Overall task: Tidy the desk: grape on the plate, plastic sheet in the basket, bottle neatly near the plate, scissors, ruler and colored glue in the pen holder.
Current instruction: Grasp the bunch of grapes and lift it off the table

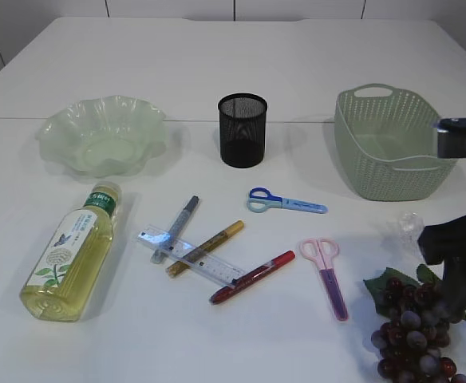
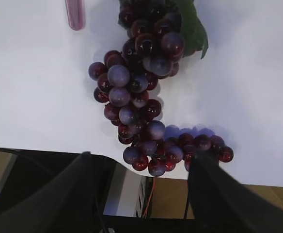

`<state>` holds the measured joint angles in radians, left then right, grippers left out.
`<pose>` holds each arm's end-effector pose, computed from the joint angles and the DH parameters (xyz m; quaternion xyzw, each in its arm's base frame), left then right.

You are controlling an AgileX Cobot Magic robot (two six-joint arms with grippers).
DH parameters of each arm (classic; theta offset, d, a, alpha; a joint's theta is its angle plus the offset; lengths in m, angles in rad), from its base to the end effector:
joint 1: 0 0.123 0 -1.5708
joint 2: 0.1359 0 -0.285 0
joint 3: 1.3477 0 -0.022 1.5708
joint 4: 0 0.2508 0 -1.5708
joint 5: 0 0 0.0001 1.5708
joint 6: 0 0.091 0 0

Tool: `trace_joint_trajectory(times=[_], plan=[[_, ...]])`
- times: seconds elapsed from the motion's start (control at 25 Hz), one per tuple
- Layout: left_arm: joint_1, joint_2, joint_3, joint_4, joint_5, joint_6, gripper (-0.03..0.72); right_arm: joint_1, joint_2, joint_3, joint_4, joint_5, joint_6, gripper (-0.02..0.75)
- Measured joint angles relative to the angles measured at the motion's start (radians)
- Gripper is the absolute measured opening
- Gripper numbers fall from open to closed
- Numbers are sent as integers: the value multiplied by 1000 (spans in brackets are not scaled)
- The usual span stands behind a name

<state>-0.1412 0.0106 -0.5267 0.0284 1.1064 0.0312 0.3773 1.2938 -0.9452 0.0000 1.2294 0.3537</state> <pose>-0.0078 0.0034 0.2811 0.0731 0.8577 -0.0138 0.5088 0.1999 0.0792 0.2709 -0.0118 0.9991 0.0143 0.0373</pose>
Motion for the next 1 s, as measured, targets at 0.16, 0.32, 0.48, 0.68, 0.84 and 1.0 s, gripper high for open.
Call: trace_joint_trajectory(times=[0.16, 0.32, 0.48, 0.68, 0.84, 1.0], plan=[[0, 0, 0, 0, 0, 0, 470, 24, 50, 0, 0, -1, 113, 480], [0, 0, 0, 0, 0, 0, 468, 26, 72, 0, 16, -12, 152, 480], [0, 0, 0, 0, -1, 0, 468, 26, 88, 0, 18, -18, 168, 480], [0, 0, 0, 0, -1, 0, 462, 26, 135, -2, 18, -32, 213, 511], [0, 0, 0, 0, -1, 0, 459, 26, 203, -2, 18, -57, 235, 573], [0, 0, 0, 0, -1, 0, 458, 26, 265, -2, 29, -112, 241, 577]])
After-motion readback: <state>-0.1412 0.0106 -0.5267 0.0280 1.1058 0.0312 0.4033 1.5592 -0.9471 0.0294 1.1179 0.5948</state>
